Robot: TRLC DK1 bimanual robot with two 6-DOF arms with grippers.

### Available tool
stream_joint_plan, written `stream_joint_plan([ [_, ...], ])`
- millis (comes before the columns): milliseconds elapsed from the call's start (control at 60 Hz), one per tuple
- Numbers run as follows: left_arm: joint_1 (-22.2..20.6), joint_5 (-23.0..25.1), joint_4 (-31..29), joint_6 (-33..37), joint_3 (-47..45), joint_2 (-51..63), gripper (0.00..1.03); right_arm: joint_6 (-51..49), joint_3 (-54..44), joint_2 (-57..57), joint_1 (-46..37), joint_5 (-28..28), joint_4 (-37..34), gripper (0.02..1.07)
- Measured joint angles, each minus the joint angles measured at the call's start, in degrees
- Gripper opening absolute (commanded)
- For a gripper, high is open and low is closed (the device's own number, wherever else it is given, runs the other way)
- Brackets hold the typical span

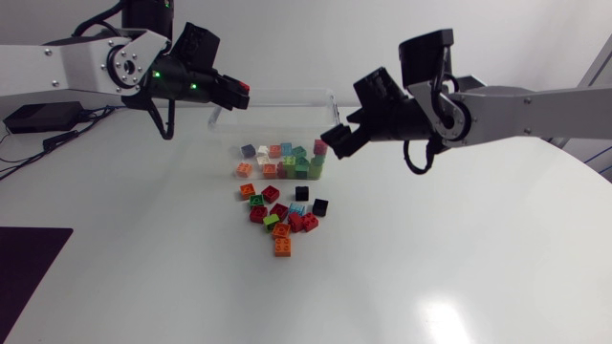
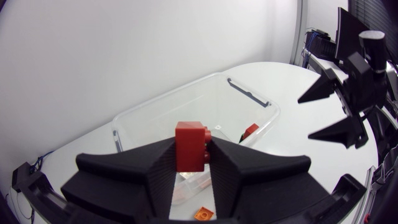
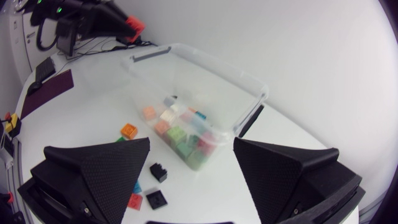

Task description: Place the duplo bricks in the container

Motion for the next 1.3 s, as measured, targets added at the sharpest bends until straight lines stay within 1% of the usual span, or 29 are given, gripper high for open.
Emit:
stream_joint_plan([
  [200, 0.00, 0.04, 0.46, -1.20, 5.60, 6.34, 0.30, -3.76, -7.82, -0.50, 0.07, -2.91, -1.60, 1.00],
  [317, 0.00, 0.04, 0.46, -1.49, 9.05, 9.81, 0.30, -5.99, -9.16, -0.17, 0.07, -4.35, -3.93, 0.99],
  [383, 0.00, 0.04, 0.46, -1.51, 11.30, 11.72, 0.33, -7.61, -9.16, 0.76, 0.07, -4.92, -4.50, 0.99],
  [417, 0.00, 0.00, 0.39, -1.51, 12.37, 12.55, 0.44, -8.48, -9.16, 1.57, 0.07, -5.20, -4.81, 0.99],
  [433, 0.00, 0.00, 0.07, -1.51, 13.16, 13.18, 0.51, -8.83, -9.14, 2.14, 0.07, -5.40, -4.96, 0.99],
  [467, 0.02, 0.00, -0.76, -1.51, 14.88, 14.34, 0.74, -9.68, -9.11, 3.04, 0.07, -5.49, -5.44, 0.99],
  [483, 0.02, 0.04, -1.40, -1.51, 15.82, 14.95, 0.82, -10.19, -9.11, 3.63, 0.07, -5.62, -5.66, 0.99],
  [500, 0.02, 0.04, -2.12, -1.49, 16.85, 15.56, 0.87, -10.56, -9.11, 4.17, 0.07, -5.66, -5.99, 0.99],
  [517, 0.02, 0.00, -2.91, -1.49, 18.03, 16.26, 0.95, -10.93, -9.11, 4.68, 0.07, -5.68, -6.10, 0.99],
  [533, 0.02, 0.00, -3.26, -1.49, 18.88, 16.83, 0.98, -11.39, -9.07, 5.27, 0.07, -5.79, -6.23, 0.99],
  [550, 0.07, 0.00, -3.69, -1.49, 19.61, 17.35, 0.99, -11.85, -8.90, 5.99, 0.07, -5.84, -6.51, 1.00],
  [617, 0.07, 0.00, -5.35, -1.44, 21.66, 18.73, 0.99, -13.59, -8.13, 8.48, 0.07, -5.97, -7.13, 1.00],
  [750, 0.28, 0.04, -7.54, -1.01, 21.86, 18.75, 0.99, -16.37, -6.12, 12.24, 0.04, -6.99, -7.39, 1.00],
  [933, 1.07, 0.79, -11.78, 1.07, 18.84, 13.46, 0.99, -19.41, -1.44, 16.85, -1.01, -8.24, -7.91, 1.00],
  [1033, 1.99, 1.79, -14.67, 3.30, 15.67, 7.50, 0.99, -20.79, 0.94, 19.28, -1.77, -8.85, -8.83, 1.00],
  [1100, 2.51, 1.97, -15.47, 5.11, 12.28, 2.60, 0.99, -21.75, 2.25, 20.76, -2.21, -9.35, -9.73, 1.00],
  [1200, 2.69, 1.99, -19.28, 8.37, 6.62, -4.39, 0.99, -23.10, 4.13, 22.21, -2.51, -10.14, -11.10, 0.99],
  [1300, 2.67, 2.19, -21.75, 11.96, 0.42, -9.94, 0.99, -23.63, 5.44, 23.21, -2.49, -10.36, -11.63, 0.99],
])
